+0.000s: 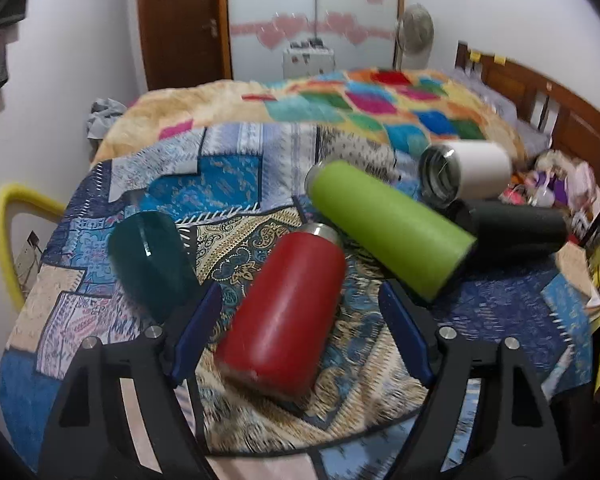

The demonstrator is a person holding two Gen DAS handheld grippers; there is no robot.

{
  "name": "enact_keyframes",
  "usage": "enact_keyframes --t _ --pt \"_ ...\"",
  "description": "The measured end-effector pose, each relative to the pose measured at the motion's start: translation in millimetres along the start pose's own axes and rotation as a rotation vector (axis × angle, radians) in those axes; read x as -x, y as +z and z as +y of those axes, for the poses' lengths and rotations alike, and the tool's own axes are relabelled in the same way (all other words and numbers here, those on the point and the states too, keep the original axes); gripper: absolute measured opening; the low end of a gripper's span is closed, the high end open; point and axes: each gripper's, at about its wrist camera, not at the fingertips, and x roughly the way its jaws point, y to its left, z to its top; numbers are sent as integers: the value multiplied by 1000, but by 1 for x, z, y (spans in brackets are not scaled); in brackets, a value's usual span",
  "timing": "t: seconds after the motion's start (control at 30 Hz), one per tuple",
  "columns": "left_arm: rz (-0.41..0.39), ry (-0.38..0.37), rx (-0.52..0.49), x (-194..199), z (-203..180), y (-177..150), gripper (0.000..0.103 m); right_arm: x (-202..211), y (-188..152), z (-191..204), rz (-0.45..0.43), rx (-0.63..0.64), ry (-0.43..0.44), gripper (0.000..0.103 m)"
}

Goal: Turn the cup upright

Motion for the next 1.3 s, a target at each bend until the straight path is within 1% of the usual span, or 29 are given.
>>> enact_keyframes --t 0.1,0.17,0.23,0.27,0.37,0.47,0.5,0.53,0.57,0.67,0.8,1.1,1.2,1.3 --pt "44 -14 -18 -17 3 5 78 -7 -3 1 13 2 3 103" --pt "89 -32 -28 -30 5 6 76 -11 -3 1 20 2 7 103" --pt "118 -36 -34 -38 4 5 75 -14 -3 2 24 2 12 103" --pt "145 -52 -38 -44 2 3 75 -16 -3 2 25 2 14 103" --pt "160 -4 -79 -53 -6 0 76 -22 -3 2 34 -1 21 103" --pt "189 -21 -86 -59 -7 -2 75 -26 -4 4 43 1 24 103" --pt "207 -22 -88 -63 -7 -3 71 -27 -4 4 45 2 25 103" --pt "216 -9 -93 -66 -7 -3 63 -27 -5 4 46 1 25 103" --pt "216 3 -100 -67 -8 -3 62 -28 -5 5 48 1 24 103" --pt "205 -5 -82 -66 -7 -4 62 -26 -6 4 49 0 20 103" --pt "178 9 -85 -53 -10 -9 62 -21 -5 1 47 1 12 103" --pt "84 -16 -105 18 -36 -20 62 -4 -2 3 25 3 13 103" --pt "50 -40 -120 43 -51 -23 62 5 -1 5 13 6 15 103" --pt "35 -63 -140 57 -66 -29 62 11 -1 6 7 4 18 103"
